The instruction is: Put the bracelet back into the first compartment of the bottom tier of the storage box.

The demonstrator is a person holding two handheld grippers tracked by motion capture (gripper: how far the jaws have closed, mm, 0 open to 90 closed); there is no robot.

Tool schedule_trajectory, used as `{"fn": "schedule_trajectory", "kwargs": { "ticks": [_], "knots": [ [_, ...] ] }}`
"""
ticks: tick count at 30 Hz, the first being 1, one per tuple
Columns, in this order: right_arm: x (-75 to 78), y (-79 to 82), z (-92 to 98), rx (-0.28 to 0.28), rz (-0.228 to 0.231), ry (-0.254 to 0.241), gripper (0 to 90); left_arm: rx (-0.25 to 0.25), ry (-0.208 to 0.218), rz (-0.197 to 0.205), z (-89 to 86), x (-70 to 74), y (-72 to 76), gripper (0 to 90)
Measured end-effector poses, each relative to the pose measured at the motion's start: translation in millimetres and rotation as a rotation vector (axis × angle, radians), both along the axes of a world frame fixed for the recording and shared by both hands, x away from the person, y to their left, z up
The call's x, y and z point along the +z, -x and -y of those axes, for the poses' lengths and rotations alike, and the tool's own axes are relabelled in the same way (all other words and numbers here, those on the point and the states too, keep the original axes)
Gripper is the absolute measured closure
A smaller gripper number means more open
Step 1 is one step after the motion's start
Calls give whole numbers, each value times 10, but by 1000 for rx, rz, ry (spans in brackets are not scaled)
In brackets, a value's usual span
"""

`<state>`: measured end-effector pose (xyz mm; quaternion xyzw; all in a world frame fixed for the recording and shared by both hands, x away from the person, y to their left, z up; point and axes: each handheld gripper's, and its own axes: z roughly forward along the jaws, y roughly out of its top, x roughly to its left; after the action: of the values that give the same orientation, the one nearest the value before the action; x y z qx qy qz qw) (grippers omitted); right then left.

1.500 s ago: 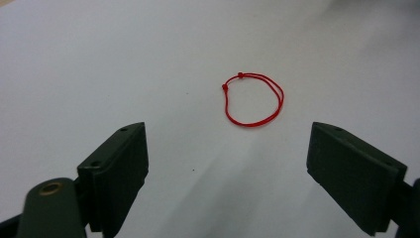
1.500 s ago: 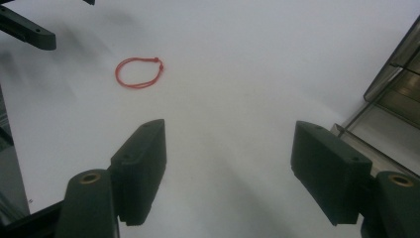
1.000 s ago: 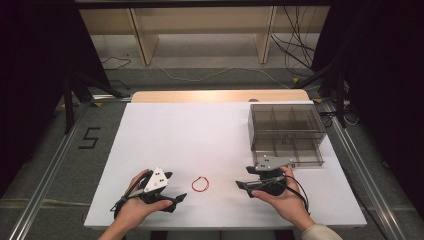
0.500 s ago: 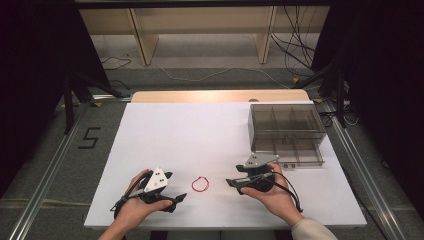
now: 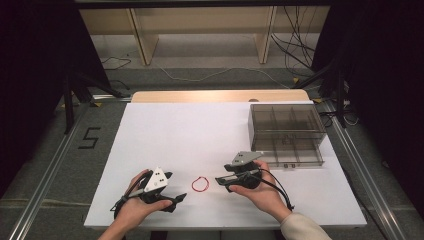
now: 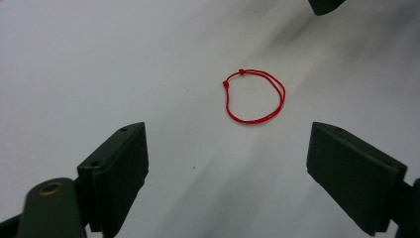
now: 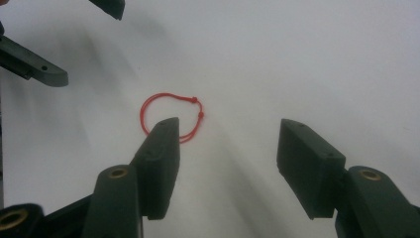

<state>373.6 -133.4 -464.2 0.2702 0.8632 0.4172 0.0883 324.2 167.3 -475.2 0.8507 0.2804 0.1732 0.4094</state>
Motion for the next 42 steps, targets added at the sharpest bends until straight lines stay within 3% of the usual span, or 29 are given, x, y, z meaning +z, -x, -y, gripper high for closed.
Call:
{"fn": "schedule_trajectory", "kwargs": {
  "ticks": [20, 42],
  "knots": [
    [-135, -125, -302, 36, -27, 47, 506, 1, 1, -4, 7, -14, -1, 163],
    [-283, -226, -561, 58, -26, 104, 727, -9, -5, -9, 12, -29, -1, 163]
  ]
}}
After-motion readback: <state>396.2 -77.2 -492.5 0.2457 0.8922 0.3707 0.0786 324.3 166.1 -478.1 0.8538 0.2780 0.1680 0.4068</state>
